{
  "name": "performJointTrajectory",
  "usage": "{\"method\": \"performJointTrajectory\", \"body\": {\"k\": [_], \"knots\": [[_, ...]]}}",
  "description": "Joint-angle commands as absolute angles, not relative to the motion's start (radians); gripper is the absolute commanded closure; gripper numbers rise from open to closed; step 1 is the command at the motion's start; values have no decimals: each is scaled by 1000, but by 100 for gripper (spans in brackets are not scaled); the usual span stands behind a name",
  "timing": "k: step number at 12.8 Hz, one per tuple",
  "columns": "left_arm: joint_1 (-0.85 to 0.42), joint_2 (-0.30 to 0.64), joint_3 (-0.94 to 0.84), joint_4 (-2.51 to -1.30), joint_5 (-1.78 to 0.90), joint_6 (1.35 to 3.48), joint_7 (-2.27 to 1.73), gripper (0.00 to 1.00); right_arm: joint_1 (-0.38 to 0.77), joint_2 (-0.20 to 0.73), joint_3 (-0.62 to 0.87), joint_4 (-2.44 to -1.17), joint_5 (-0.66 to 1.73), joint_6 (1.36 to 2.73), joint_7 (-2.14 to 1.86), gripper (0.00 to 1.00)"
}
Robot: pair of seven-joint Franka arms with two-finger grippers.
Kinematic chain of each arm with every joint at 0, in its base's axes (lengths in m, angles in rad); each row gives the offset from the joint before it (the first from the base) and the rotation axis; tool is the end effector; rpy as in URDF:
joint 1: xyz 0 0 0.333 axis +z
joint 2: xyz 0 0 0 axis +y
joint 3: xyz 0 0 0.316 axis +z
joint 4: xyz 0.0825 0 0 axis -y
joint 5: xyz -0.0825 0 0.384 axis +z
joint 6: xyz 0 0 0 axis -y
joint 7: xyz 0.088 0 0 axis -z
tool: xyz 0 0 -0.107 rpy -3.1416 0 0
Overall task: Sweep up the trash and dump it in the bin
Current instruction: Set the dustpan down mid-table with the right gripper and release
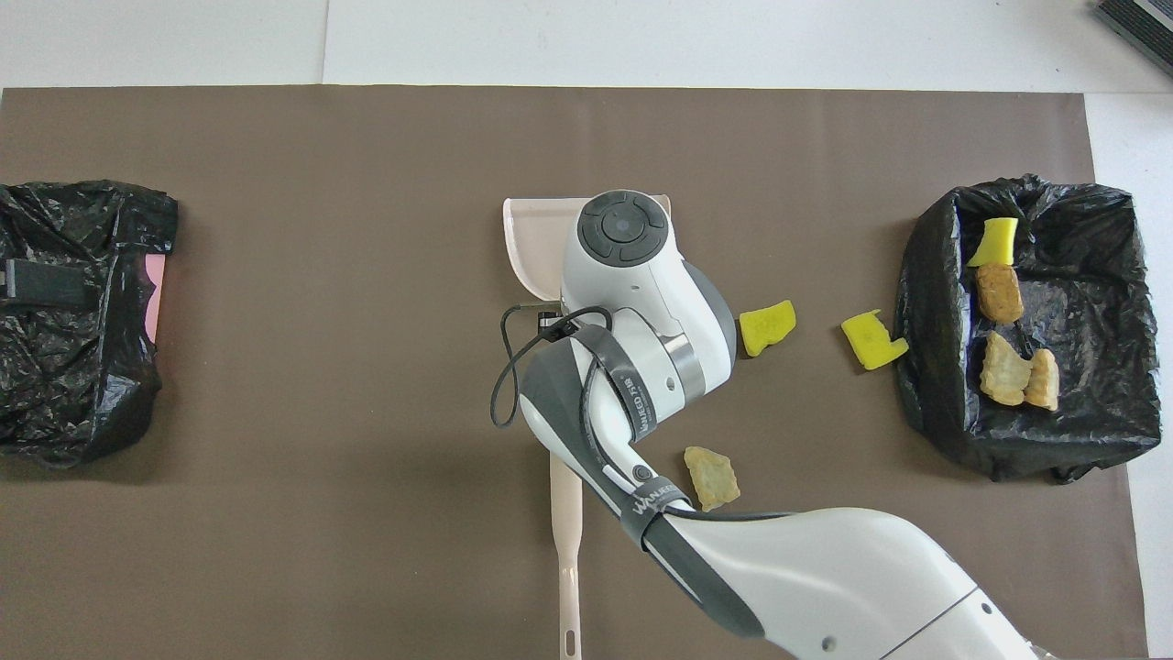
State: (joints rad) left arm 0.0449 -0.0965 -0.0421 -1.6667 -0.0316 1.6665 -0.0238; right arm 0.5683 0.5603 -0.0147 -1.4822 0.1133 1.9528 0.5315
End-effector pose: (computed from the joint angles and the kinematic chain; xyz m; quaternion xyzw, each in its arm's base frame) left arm 0.5335 -0.0027 0.6402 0.9986 0.0140 0.0479 0.0143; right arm 0.5869 0.3735 0.3417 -0.9978 0.0115 0.0629 0.0177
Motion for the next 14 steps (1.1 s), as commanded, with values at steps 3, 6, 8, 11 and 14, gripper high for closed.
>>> {"method": "performJointTrajectory", "body": {"k": [3, 6, 8, 11, 14], "knots": [[43, -115, -44, -1678, -18, 1647, -14, 0, 555, 511, -17, -1468, 109, 1830, 532, 0], [43, -115, -44, -1680, -18, 1646, -9, 0, 546, 448, -20, -1485, 101, 1717, 526, 0], [43, -118, -44, -1687, -18, 1644, -6, 0, 546, 352, -18, -1581, 114, 1692, 540, 0], [44, -124, -44, -1690, -18, 1632, -2, 0, 578, 207, -15, -1756, 166, 1712, 551, 0], [44, -124, -44, -1690, -18, 1631, -2, 0, 647, 111, -14, -1932, 167, 1836, 650, 0]]}}
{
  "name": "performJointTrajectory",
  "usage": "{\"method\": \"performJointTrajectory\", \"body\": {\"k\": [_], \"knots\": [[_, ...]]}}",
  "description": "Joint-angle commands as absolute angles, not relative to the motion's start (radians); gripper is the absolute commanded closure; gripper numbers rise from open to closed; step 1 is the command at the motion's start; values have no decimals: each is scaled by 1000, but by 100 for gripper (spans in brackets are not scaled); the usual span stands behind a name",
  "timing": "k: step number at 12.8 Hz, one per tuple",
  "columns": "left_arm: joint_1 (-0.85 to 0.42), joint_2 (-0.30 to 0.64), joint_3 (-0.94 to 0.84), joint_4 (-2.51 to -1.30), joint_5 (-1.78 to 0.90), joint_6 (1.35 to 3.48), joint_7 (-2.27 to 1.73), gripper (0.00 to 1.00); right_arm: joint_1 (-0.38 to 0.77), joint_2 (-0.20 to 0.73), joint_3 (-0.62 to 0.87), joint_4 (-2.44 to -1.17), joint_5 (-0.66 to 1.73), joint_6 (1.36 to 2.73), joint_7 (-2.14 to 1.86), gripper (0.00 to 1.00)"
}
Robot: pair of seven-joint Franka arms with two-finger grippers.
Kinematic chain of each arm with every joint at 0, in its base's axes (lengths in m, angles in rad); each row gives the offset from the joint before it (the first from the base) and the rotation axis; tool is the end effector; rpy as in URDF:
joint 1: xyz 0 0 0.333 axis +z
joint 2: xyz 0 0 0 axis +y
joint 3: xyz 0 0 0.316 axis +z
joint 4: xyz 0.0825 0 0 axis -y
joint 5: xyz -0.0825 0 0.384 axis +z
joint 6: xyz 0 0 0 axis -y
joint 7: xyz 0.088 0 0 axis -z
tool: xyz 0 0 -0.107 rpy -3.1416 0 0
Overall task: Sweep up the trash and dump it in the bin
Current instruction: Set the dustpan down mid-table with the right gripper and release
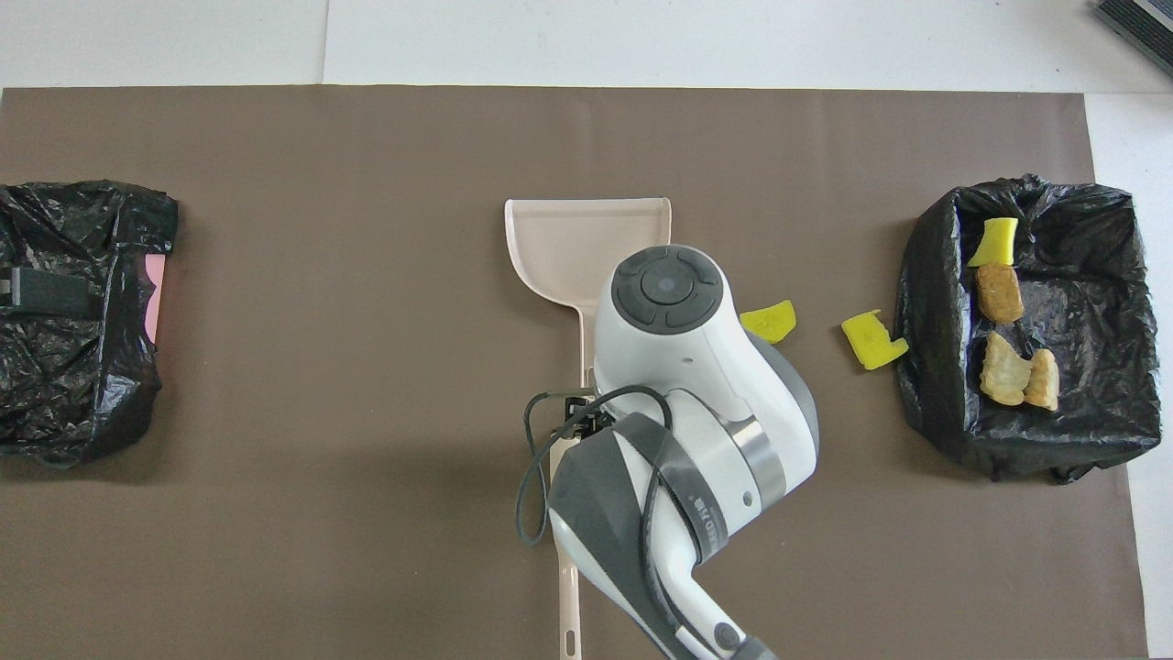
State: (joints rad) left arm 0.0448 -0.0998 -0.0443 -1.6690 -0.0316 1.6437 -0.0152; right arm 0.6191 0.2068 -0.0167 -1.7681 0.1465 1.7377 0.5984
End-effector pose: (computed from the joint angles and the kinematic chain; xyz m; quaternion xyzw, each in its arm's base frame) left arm 0.5302 -0.0041 0.6386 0.9992 0.0084 0.0371 0.0139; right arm 0.4799 0.3468 0.4264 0.9905 -0.0187 -0.1360 0.0101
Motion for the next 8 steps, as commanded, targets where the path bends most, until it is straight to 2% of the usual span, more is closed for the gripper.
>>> {"method": "performJointTrajectory", "body": {"k": [1, 3, 4, 8], "knots": [[43, -124, -44, -1690, -18, 1632, -2, 0, 679, 72, -14, -2001, 176, 1894, 663, 0], [41, -124, -43, -1690, -18, 1634, -5, 0, 721, 8, -14, -2126, 221, 1995, 699, 0], [40, -123, -43, -1690, -17, 1638, -8, 0, 750, -3, -14, -2146, 222, 1997, 712, 0], [38, -118, -48, -1683, -15, 1637, -14, 0, 865, 37, -14, -2229, 222, 2155, 822, 2]]}}
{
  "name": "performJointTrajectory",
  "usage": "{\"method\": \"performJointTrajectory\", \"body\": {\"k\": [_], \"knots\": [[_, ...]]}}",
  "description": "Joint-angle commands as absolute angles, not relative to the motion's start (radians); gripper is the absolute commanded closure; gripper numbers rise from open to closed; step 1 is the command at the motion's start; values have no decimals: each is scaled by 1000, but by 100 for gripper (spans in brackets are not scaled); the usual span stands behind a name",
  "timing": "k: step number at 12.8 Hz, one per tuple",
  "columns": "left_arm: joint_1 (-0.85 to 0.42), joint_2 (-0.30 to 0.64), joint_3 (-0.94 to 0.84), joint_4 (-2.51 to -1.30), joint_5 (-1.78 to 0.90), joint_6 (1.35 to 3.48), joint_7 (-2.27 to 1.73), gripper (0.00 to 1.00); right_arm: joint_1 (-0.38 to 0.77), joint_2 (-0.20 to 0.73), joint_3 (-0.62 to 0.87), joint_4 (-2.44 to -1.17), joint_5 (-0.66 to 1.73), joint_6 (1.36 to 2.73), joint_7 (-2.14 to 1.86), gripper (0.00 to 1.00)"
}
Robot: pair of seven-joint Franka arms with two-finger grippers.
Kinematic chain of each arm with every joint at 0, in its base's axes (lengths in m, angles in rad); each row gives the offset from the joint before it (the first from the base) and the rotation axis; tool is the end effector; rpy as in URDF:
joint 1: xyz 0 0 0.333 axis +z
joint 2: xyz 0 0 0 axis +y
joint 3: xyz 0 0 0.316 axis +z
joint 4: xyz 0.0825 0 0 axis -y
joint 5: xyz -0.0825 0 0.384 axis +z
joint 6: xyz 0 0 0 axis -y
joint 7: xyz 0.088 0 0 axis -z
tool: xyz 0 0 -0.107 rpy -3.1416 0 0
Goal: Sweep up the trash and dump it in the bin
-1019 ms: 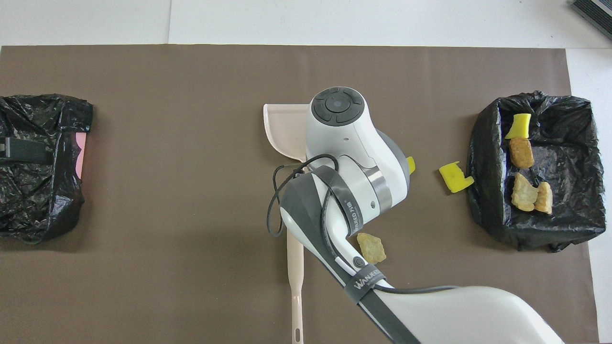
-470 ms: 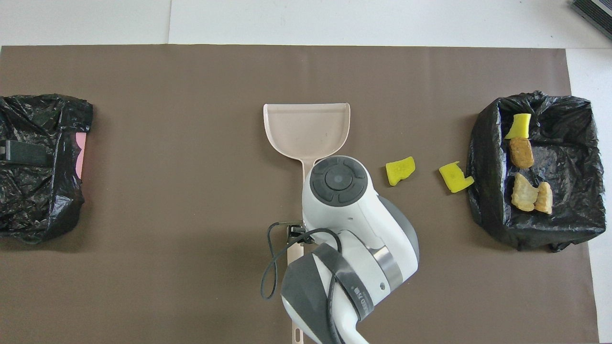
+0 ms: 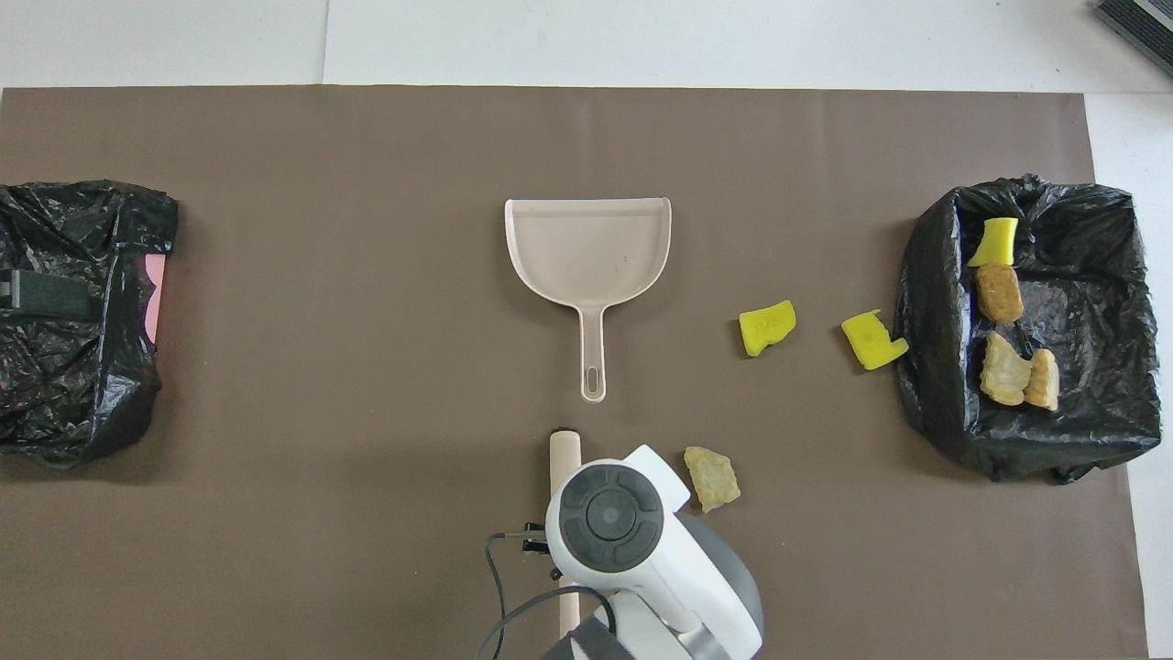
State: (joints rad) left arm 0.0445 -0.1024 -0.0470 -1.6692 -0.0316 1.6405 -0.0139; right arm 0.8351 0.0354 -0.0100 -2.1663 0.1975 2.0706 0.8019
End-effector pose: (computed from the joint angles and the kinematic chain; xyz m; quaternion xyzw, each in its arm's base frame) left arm 0.5291 -0.0058 0.6396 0.9992 0.0062 0.0367 0.0137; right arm 0.3496 0.3935 0.3692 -0.9936 0.0413 0.1051 0.0097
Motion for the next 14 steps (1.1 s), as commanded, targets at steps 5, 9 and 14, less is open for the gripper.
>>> {"method": "performJointTrajectory", "body": {"k": [5, 9, 14], "knots": [[19, -121, -51, -1683, -20, 1623, -17, 0, 907, 57, -14, -2240, 285, 2171, 812, 37], [-40, -118, -51, -1686, -28, 1655, -23, 0, 933, 38, -14, -2269, 301, 2169, 813, 52], [-100, -63, -51, -1677, -29, 1772, -112, 0, 927, 48, -18, -2231, 299, 2108, 833, 100]]}}
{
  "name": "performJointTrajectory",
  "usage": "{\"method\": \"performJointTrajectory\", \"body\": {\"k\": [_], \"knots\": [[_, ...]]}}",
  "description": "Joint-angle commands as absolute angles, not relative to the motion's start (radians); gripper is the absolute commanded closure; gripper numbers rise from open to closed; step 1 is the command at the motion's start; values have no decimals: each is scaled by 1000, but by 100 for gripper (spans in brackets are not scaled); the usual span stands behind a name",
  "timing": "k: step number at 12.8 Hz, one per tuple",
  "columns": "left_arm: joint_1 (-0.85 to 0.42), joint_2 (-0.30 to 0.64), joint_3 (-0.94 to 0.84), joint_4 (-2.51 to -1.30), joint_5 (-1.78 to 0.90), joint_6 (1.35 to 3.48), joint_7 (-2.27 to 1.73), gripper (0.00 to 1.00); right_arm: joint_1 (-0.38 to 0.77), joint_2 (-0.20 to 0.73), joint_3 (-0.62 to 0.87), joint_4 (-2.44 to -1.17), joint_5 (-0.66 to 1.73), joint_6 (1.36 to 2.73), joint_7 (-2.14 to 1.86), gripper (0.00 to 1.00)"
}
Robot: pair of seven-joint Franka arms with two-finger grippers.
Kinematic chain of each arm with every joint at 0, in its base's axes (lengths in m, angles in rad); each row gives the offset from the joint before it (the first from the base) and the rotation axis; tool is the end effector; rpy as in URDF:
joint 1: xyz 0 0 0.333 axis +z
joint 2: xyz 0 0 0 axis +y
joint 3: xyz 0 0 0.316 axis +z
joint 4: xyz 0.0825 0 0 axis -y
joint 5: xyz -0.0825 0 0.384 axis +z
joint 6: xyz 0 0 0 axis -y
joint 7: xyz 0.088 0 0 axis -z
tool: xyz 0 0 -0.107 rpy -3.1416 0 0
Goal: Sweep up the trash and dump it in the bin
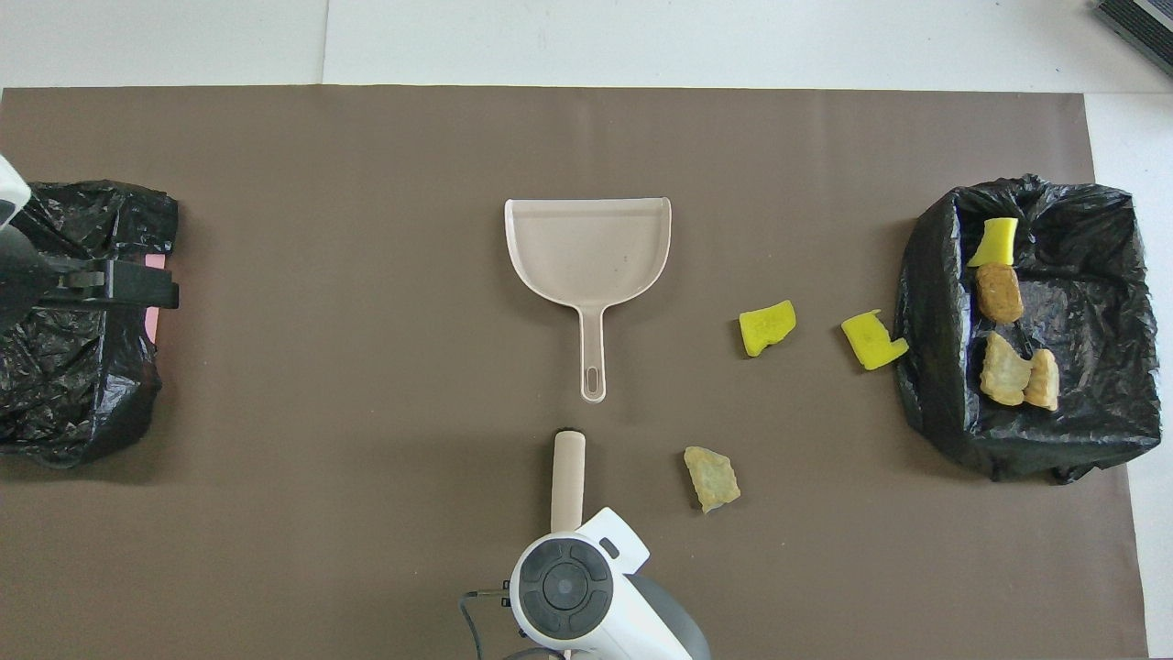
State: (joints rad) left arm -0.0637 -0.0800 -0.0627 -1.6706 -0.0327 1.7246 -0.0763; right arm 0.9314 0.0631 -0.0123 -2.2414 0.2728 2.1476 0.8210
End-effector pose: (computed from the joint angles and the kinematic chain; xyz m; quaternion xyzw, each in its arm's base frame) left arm 0.5392 -0.0730 0.6351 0.9974 -0.0236 0.0651 0.0205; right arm 0.3028 0.4154 0.3290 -0.9906 0.0343 0.1322 0.0099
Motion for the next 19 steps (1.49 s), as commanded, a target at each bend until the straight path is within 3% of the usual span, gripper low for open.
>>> {"method": "performJointTrajectory", "body": {"k": [1, 4, 8, 17, 19], "knots": [[-118, -51, -51, -1674, -28, 1790, -113, 0, 911, 40, -20, -2211, 299, 2071, 842, 100], [-169, 14, -51, -1661, -29, 1836, -165, 0, 836, 0, -29, -2132, 275, 1887, 848, 100], [-211, 76, -54, -1625, -57, 1914, -242, 0, 685, -75, -26, -2128, 164, 1752, 792, 100], [-500, 333, -54, -1621, -46, 2153, -405, 0, 330, -46, -25, -2155, -109, 1744, 614, 100], [-534, 353, -54, -1631, -57, 2187, -405, 0, 266, -60, -25, -2192, -138, 1749, 614, 100]]}}
